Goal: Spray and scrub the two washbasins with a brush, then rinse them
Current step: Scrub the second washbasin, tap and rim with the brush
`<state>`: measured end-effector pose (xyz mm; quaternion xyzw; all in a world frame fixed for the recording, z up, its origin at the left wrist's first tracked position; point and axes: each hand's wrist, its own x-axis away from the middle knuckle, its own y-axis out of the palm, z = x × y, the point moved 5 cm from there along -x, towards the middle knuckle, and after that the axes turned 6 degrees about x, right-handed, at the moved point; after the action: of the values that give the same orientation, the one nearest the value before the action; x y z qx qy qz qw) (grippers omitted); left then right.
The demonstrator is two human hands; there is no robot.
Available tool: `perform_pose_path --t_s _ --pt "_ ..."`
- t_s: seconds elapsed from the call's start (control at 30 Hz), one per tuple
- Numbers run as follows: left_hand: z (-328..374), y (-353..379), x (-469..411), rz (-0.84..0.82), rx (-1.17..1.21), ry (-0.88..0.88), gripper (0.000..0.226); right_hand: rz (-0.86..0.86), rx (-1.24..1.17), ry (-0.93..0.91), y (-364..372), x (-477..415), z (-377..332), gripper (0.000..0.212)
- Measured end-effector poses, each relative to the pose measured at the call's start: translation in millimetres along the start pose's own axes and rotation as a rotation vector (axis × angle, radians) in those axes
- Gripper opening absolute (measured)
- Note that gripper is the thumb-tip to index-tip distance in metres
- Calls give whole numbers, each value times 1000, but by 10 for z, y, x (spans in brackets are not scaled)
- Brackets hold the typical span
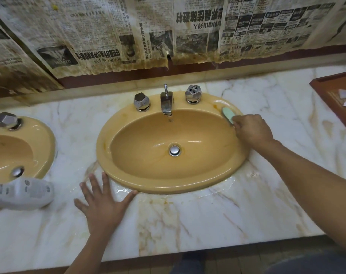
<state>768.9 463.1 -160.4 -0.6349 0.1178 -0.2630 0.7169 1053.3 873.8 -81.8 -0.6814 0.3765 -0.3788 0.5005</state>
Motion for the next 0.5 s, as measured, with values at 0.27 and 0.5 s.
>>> perform_pose_path --t_s 0.27,0.5 --pt "8 9 -6 -4 -12 6 122 3 64 -105 -218 -176 169 29" --pt "4 22 -8 -8 -12 8 122 5 66 -79 -273 -330 90 31"
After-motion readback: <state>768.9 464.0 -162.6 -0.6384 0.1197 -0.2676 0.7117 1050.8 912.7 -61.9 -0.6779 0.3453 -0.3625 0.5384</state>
